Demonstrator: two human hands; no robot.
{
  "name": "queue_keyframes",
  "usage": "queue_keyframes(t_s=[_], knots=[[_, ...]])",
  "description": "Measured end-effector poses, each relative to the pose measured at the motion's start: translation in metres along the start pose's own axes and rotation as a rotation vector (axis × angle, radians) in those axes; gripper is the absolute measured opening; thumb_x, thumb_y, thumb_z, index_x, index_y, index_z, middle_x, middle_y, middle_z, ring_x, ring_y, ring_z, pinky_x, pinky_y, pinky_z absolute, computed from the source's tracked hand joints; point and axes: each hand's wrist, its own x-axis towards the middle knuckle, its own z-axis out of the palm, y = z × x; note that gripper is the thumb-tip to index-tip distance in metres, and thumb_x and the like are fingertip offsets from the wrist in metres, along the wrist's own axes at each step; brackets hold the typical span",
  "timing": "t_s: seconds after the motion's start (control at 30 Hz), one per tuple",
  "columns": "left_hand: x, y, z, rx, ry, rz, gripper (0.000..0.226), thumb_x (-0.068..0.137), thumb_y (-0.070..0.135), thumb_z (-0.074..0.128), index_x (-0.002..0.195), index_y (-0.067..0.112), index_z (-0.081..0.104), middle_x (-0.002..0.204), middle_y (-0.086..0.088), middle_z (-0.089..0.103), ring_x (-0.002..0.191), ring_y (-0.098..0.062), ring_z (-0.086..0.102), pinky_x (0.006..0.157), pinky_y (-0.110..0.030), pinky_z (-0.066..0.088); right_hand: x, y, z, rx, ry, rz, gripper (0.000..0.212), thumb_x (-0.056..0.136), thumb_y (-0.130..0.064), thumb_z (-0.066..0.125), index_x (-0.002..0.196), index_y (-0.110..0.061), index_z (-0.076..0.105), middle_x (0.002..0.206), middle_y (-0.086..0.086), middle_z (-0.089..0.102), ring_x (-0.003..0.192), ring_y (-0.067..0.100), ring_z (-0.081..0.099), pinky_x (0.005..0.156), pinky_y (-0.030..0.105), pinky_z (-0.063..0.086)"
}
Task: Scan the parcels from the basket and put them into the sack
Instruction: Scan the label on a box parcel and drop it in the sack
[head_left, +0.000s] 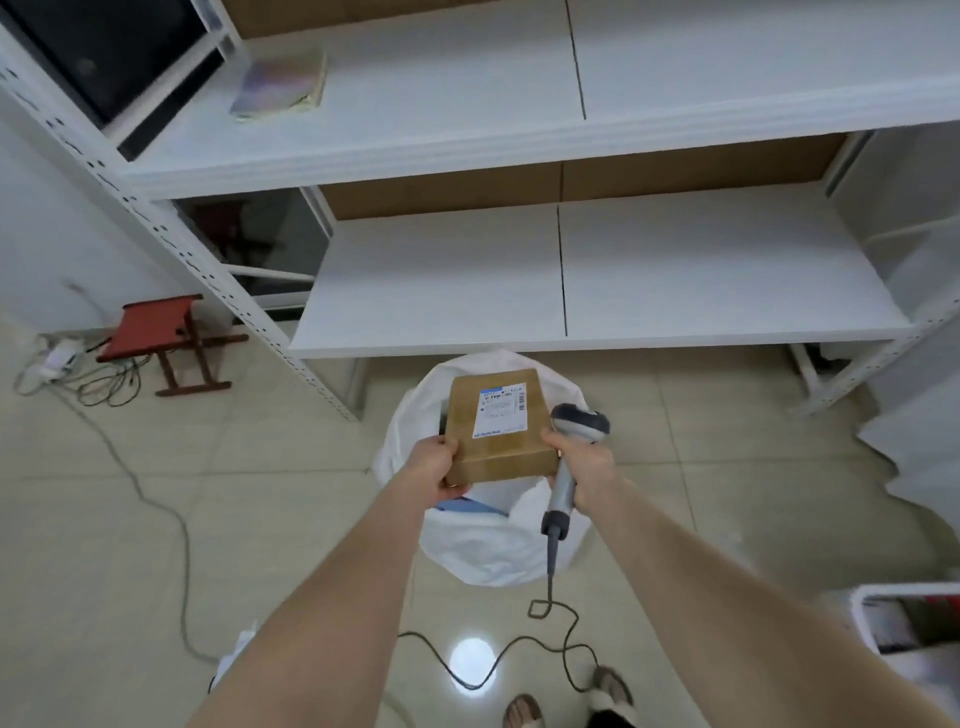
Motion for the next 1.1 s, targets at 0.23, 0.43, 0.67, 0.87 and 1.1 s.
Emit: queue_keyframes(t_s=[0.23,0.43,0.67,0.87,1.1], knots=[[0.094,0.013,-0.004,0.035,0.013,-0.111,0.03,0.094,0.02,0.057,0.122,0.009,0.055,0.104,-0.015,0.06,0.079,-0.027,0.061,0.053,-0.031,0.054,0.096,0.016,0.045,-0.04,-0.003,0.15,0.02,0.079,-0.017,0.079,0.084,-0.011,0.061,0.086,0.011,0.065,0.084,0.031,0.064,0.086,0.048,0.056],[0.179,0.0,0.002,0.052,0.067,-0.153,0.043,0.097,0.011,0.053,0.138,0.005,0.041,0.125,-0.015,0.053,0.096,-0.031,0.058,0.062,-0.037,0.055,0.18,0.037,0.075,-0.203,0.045,0.25,0.024,0.08,-0.013,0.076,0.097,-0.003,0.063,0.101,0.017,0.066,0.099,0.035,0.065,0.093,0.049,0.053],[0.26,-0.03,0.001,0.246,0.151,-0.173,0.049,0.099,0.002,0.033,0.144,0.021,0.033,0.133,-0.014,0.052,0.104,-0.037,0.061,0.057,-0.035,0.054,0.252,0.08,0.106,-0.459,0.129,0.222,0.027,0.084,-0.003,0.065,0.068,-0.012,0.044,0.075,0.008,0.054,0.078,0.023,0.057,0.076,0.03,0.053],[0.316,-0.054,-0.011,0.778,0.051,-0.082,0.041,0.098,0.007,0.036,0.137,0.011,0.047,0.131,-0.015,0.053,0.118,-0.031,0.051,0.1,-0.034,0.042,0.292,0.129,0.138,-0.585,0.109,0.237,0.01,0.092,-0.012,0.06,0.1,-0.006,0.06,0.091,0.008,0.055,0.086,0.021,0.055,0.074,0.025,0.047],[0.321,-0.057,-0.023,1.004,-0.099,-0.148,0.041,0.098,0.011,0.036,0.139,0.008,0.043,0.139,-0.015,0.047,0.125,-0.031,0.046,0.106,-0.037,0.038,0.278,0.154,0.135,-0.302,0.075,0.312,0.021,0.082,0.005,0.064,0.072,-0.01,0.054,0.079,0.009,0.058,0.078,0.022,0.064,0.067,0.028,0.053]])
